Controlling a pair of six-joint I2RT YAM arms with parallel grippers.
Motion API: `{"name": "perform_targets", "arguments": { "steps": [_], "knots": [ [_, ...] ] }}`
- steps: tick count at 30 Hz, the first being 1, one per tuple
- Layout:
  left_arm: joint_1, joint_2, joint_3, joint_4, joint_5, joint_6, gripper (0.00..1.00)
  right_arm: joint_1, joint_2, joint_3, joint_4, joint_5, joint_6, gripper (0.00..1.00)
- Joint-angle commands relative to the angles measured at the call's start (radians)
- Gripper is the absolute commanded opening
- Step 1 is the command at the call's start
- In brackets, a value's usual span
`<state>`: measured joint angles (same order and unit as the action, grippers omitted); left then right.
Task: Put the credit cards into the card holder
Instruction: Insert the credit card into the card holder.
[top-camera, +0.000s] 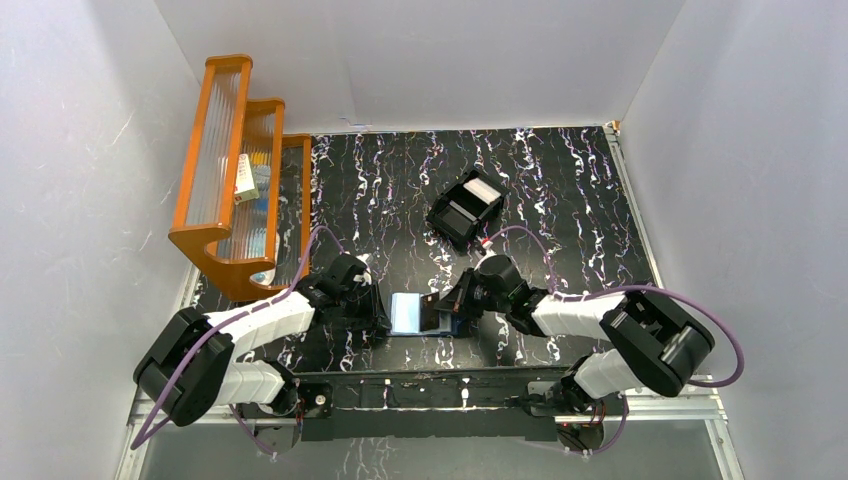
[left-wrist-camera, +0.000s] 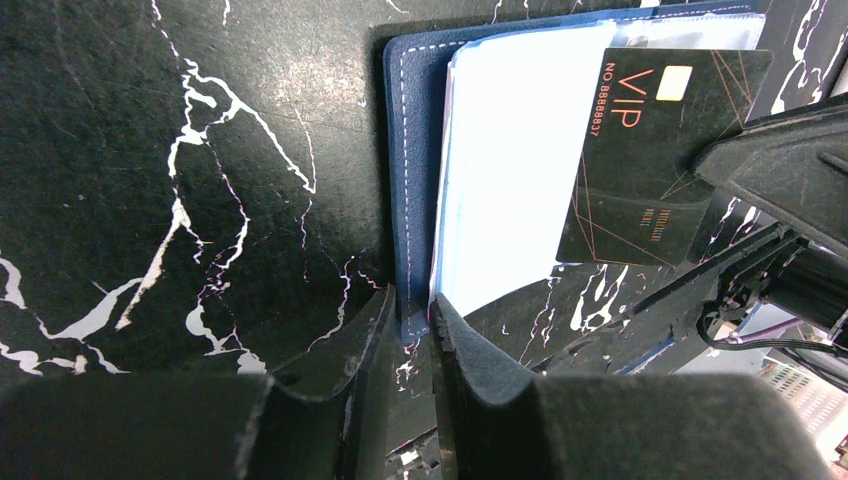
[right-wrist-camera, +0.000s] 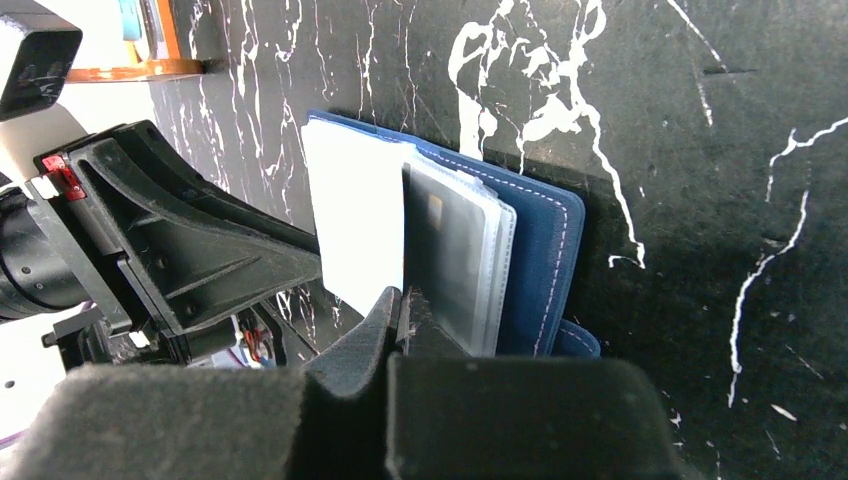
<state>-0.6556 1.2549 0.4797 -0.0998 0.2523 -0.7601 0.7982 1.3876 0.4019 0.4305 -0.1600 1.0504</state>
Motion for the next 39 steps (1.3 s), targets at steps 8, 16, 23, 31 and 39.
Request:
{"name": "perform_targets", "arguments": {
  "steps": [8,16,23,31,39],
  "knots": [
    [0.006,0.008,-0.016,0.008,0.015,0.001,0.19,-0.002,0.053,-0.023,0.171,-0.062,-0.002,0.0],
    [0.006,0.007,-0.016,0.008,0.014,0.001,0.18,-0.002,0.078,-0.022,0.202,-0.069,-0.009,0.0],
    [0.007,0.005,-0.02,0.009,0.013,-0.001,0.19,-0.019,0.104,-0.044,0.288,-0.063,-0.012,0.0],
    [0.006,0.019,-0.017,0.012,0.014,0.001,0.18,-0.026,0.19,-0.036,0.39,-0.132,0.026,0.0],
    [0.006,0.027,-0.007,0.012,0.019,0.002,0.19,-0.025,0.248,-0.029,0.452,-0.141,0.07,0.0]
  ]
}}
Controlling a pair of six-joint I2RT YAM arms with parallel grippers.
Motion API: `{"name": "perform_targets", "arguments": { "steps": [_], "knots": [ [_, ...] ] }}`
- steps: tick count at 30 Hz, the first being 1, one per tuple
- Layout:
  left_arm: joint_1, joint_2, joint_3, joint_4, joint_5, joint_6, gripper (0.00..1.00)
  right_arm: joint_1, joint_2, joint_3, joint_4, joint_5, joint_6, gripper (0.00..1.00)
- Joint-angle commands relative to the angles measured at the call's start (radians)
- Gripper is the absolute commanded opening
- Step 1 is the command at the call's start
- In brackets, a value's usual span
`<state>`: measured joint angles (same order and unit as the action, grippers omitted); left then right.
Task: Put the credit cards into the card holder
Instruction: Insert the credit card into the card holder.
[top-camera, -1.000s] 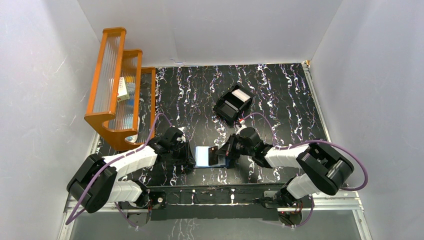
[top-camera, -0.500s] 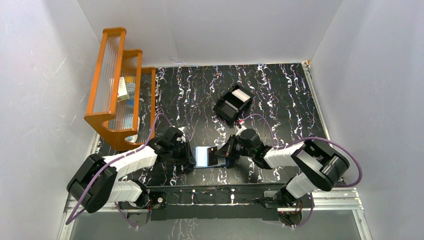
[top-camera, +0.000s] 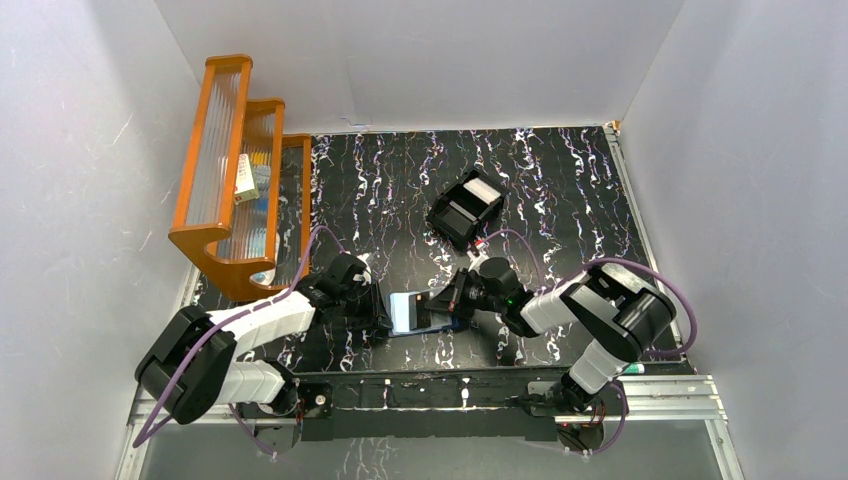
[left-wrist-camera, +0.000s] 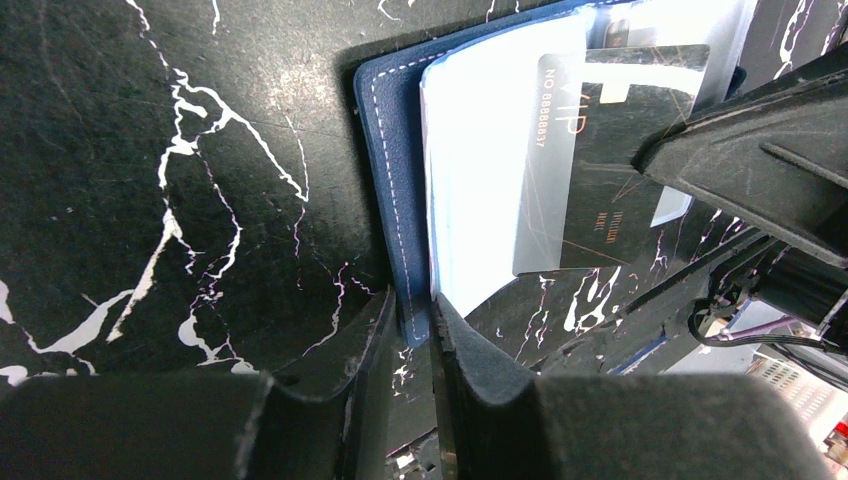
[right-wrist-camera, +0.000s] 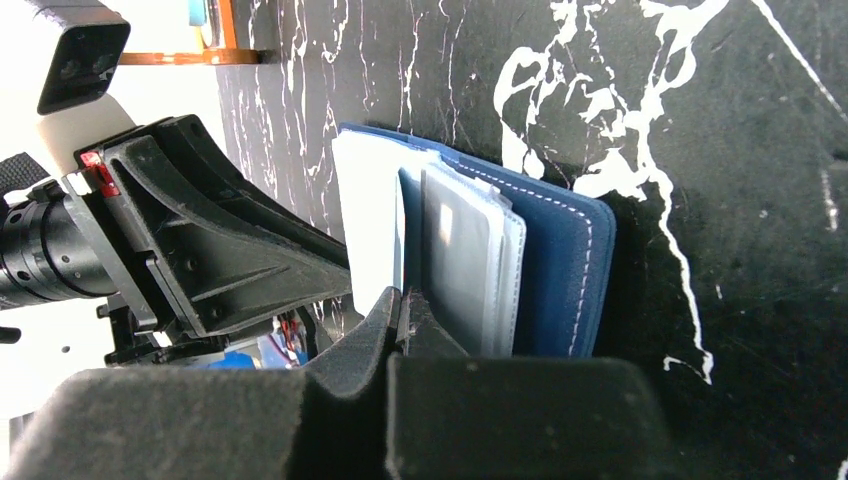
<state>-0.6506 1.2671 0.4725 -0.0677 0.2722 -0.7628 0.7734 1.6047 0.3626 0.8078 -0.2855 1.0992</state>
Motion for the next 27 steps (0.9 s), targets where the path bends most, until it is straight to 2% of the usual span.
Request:
{"name": "perform_targets", "arguments": {
  "steps": [1,3,6,13,17,27],
  "knots": [
    [0.002,0.016,0.003,-0.02,0.0,0.006,0.19,0.003,0.044,0.014,0.09,-0.021,0.029,0.0],
    [0.001,0.021,0.008,-0.02,0.002,0.008,0.19,0.01,0.069,0.027,0.105,-0.03,0.038,0.01],
    [0.002,0.022,0.011,-0.018,0.002,0.006,0.19,0.023,0.081,0.059,0.054,-0.024,0.036,0.12],
    [0.002,0.007,0.013,-0.031,-0.005,0.01,0.19,0.024,-0.057,0.133,-0.348,0.119,-0.077,0.36],
    [0.002,0.009,0.011,-0.031,-0.008,0.011,0.2,0.026,-0.104,0.159,-0.457,0.149,-0.107,0.41],
    [0.002,0.037,0.008,-0.009,0.0,0.008,0.2,0.059,-0.043,0.233,-0.467,0.139,-0.119,0.46]
  ]
}}
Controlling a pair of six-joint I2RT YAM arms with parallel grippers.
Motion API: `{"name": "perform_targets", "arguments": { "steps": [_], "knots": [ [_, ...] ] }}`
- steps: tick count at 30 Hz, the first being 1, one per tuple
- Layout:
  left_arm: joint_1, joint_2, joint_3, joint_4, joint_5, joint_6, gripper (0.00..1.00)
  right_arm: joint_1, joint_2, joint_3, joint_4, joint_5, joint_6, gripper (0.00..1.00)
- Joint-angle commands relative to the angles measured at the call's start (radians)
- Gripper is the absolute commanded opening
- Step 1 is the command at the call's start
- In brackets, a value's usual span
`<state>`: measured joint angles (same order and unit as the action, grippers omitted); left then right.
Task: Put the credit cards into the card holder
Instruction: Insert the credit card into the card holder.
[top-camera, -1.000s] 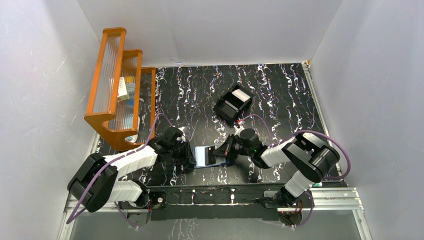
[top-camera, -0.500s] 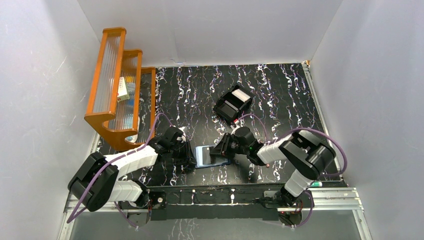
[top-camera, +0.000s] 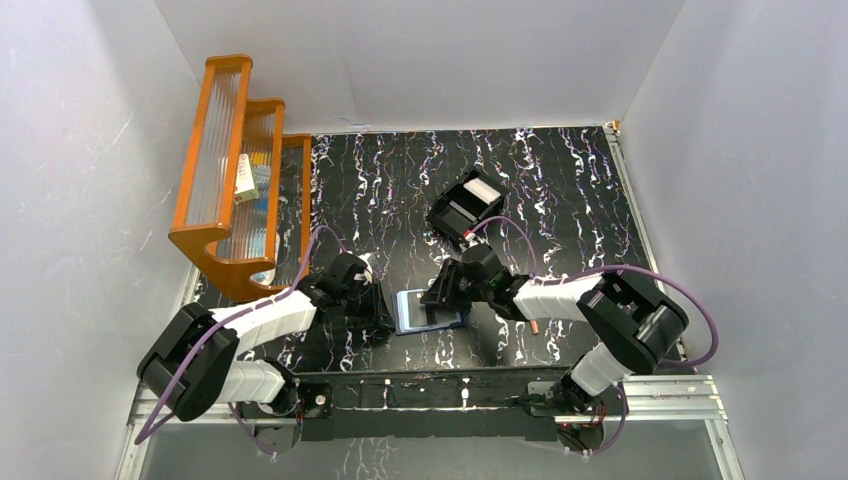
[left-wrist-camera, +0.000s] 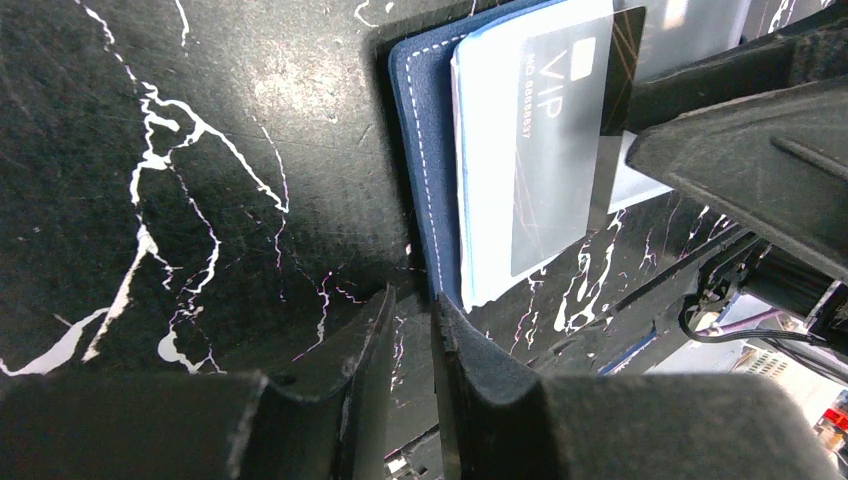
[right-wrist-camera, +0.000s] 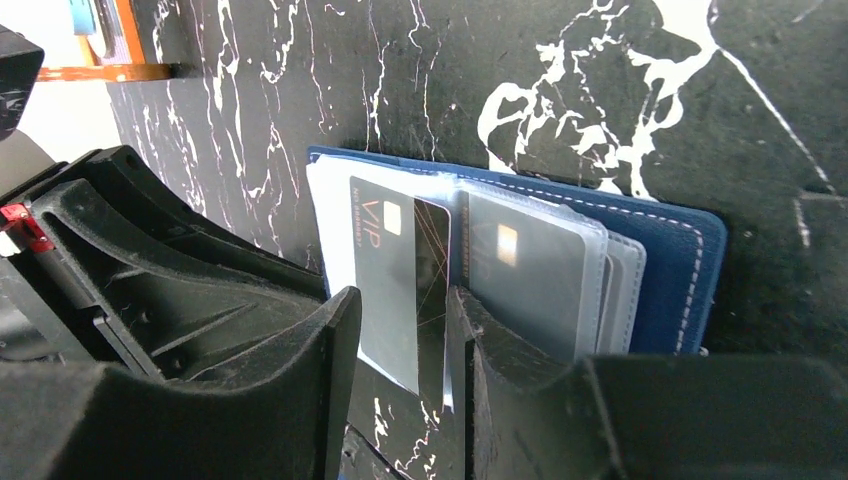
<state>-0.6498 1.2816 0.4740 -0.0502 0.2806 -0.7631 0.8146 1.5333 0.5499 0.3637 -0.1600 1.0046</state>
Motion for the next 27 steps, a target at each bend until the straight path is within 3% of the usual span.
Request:
{"name": "perform_targets", "arguments": {
  "steps": [1,7,17,27],
  "knots": [
    [0.001,0.023,0.008,-0.025,-0.009,0.008,0.2,0.024,0.035,0.056,-0.025,0.013,-0.03,0.46],
    [0.001,0.036,0.022,-0.02,-0.017,0.014,0.2,0.057,0.07,0.087,-0.003,-0.014,-0.049,0.39],
    [0.001,0.009,0.02,-0.03,-0.018,0.01,0.2,0.075,0.113,0.094,0.042,-0.076,-0.077,0.42],
    [0.001,-0.067,0.049,-0.108,-0.076,0.026,0.23,0.075,-0.024,0.152,-0.2,0.009,-0.146,0.47]
  ]
}}
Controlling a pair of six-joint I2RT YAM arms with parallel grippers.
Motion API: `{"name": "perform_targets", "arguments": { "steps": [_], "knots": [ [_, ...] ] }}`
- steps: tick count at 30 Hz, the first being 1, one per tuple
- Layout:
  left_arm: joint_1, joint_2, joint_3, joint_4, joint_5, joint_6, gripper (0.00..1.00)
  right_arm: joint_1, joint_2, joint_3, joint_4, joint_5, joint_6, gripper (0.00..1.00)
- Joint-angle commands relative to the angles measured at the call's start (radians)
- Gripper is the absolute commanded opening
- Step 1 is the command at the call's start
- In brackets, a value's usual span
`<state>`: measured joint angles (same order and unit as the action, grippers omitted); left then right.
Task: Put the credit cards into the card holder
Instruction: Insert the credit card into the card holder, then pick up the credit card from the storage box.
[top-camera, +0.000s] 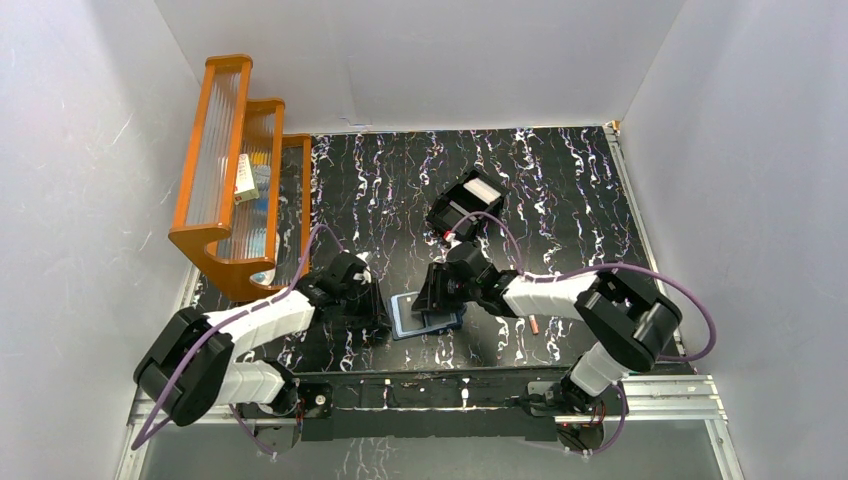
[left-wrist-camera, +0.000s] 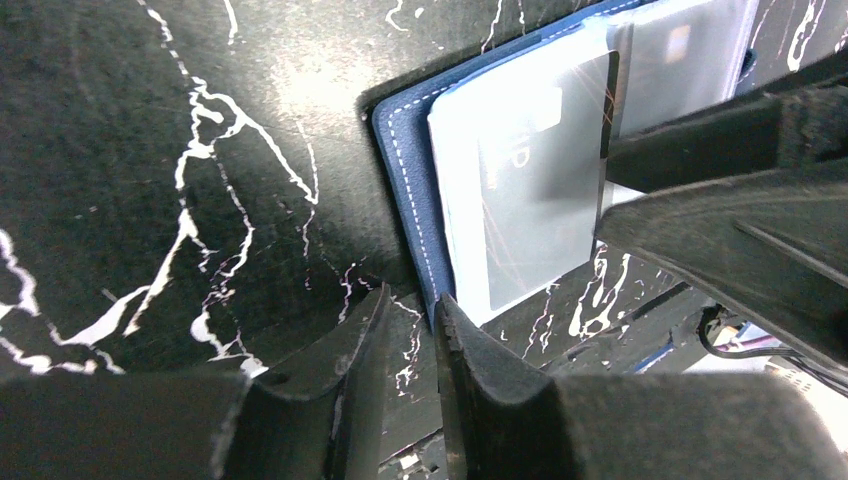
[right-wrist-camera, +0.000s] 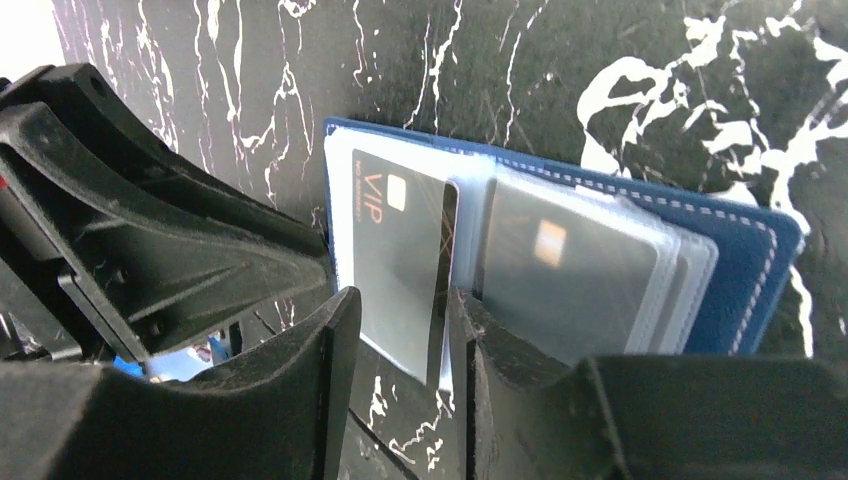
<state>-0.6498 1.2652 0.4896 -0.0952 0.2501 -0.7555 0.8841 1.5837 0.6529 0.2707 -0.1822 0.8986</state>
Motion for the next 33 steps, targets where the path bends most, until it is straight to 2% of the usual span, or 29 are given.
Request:
{"name": "perform_targets", "arguments": {
  "steps": [1,6,10,16,21,27,33],
  "knots": [
    [0.001,-0.062,0.035,-0.07,-0.052,0.019,0.24,0.006,-0.083,0.055,-0.132,0.041,-0.064,0.47],
    [0.001,-0.125,0.065,-0.127,-0.1,0.038,0.28,-0.003,-0.13,0.081,-0.179,0.065,-0.134,0.5],
    [0.001,-0.191,0.1,-0.185,-0.128,0.068,0.43,-0.035,-0.153,0.156,-0.287,0.118,-0.221,0.53],
    [0.001,-0.279,0.2,-0.29,-0.155,0.123,0.53,-0.139,-0.107,0.401,-0.515,0.236,-0.465,0.57],
    [0.001,-0.333,0.258,-0.318,-0.143,0.2,0.62,-0.198,-0.002,0.623,-0.642,0.444,-0.678,0.58],
    [0.001,-0.342,0.3,-0.368,-0.099,0.313,0.64,-0.252,0.108,0.715,-0.594,0.557,-0.894,0.57],
    [0.001,-0.406,0.283,-0.394,-0.158,0.341,0.64,-0.3,0.267,0.837,-0.575,0.657,-1.053,0.55]
  ]
}}
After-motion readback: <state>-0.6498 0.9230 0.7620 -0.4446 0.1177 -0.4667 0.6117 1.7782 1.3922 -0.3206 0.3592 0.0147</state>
